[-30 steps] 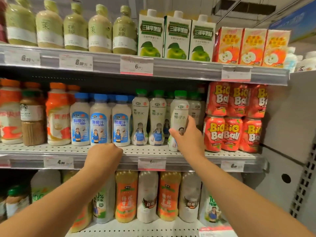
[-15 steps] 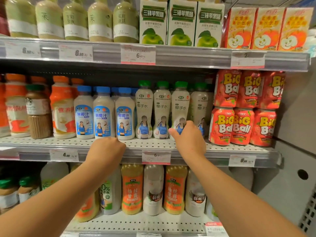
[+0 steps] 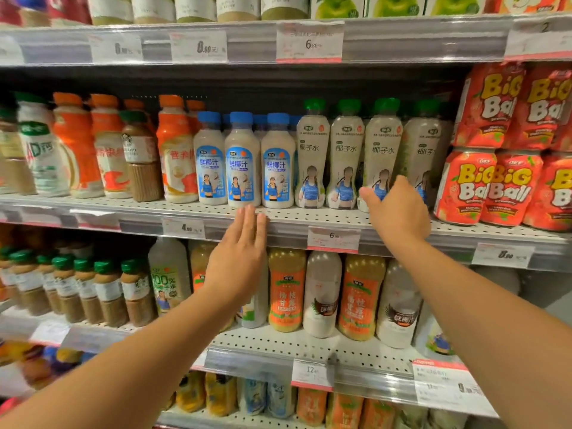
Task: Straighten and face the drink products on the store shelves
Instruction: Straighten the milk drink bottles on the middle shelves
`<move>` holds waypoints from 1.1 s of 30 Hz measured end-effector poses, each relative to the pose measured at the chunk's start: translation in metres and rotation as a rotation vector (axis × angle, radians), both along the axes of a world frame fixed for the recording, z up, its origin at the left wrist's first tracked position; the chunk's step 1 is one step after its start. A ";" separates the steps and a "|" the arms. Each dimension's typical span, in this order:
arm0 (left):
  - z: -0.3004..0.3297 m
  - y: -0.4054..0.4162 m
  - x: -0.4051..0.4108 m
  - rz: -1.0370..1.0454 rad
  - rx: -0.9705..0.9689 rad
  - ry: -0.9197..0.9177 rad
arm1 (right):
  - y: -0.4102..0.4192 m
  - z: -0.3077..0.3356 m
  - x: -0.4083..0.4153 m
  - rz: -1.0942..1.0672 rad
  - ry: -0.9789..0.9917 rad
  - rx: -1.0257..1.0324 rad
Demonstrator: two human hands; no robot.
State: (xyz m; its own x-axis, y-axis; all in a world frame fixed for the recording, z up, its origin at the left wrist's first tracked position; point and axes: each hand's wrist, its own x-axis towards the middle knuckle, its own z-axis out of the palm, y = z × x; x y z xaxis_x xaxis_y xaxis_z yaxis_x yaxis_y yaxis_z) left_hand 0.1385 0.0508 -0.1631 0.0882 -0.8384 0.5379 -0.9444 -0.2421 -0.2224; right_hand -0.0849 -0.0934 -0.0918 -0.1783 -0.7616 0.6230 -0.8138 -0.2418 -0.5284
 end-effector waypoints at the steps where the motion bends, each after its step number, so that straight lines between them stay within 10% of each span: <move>1: -0.025 0.010 0.003 -0.048 0.035 0.036 | 0.001 -0.002 -0.001 0.009 -0.038 -0.052; 8: -0.143 0.073 0.035 -0.096 0.369 0.307 | 0.004 -0.020 -0.008 0.090 0.037 -0.247; 19: -0.054 0.023 0.123 -0.137 -0.068 0.744 | 0.079 -0.046 0.056 0.299 0.390 -0.160; 33: -0.032 -0.042 0.152 -0.127 -0.018 1.172 | 0.103 -0.046 0.118 0.152 0.534 0.000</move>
